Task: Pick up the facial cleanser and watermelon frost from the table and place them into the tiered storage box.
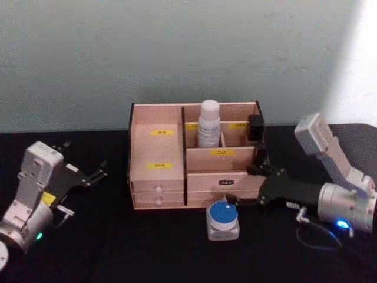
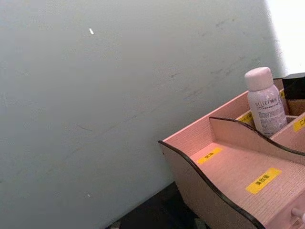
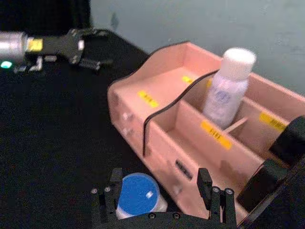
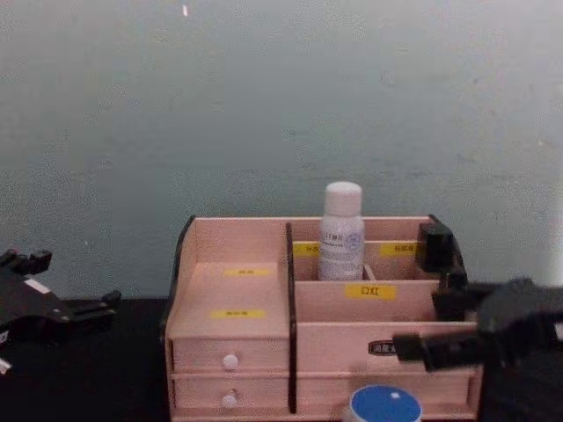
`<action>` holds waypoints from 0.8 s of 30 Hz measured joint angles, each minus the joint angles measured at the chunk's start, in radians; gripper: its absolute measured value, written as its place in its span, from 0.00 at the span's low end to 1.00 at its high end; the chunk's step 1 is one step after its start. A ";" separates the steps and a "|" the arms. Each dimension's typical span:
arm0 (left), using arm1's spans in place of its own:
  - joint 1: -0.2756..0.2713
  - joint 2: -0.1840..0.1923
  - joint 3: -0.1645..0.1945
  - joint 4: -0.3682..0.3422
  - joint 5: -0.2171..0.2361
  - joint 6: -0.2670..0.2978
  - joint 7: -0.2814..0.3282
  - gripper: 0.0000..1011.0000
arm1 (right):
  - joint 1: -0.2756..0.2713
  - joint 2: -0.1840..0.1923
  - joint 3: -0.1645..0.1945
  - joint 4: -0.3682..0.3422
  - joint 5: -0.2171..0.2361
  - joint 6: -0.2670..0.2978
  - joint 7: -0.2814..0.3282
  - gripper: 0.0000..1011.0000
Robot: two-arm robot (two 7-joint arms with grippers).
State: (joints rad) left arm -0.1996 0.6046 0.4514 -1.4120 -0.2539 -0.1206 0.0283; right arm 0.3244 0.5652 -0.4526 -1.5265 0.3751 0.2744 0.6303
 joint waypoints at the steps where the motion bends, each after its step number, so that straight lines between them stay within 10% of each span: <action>1: 0.000 0.000 0.000 0.000 0.000 0.000 0.000 0.99 | -0.002 0.006 -0.004 -0.003 0.000 0.001 0.003 0.99; 24: 0.000 0.000 0.000 0.000 0.000 0.000 0.000 0.99 | 0.068 0.042 -0.138 0.015 -0.026 0.101 0.007 0.99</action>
State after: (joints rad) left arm -0.1995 0.6047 0.4514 -1.4120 -0.2539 -0.1205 0.0283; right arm 0.3922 0.6069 -0.5905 -1.5117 0.3491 0.3755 0.6377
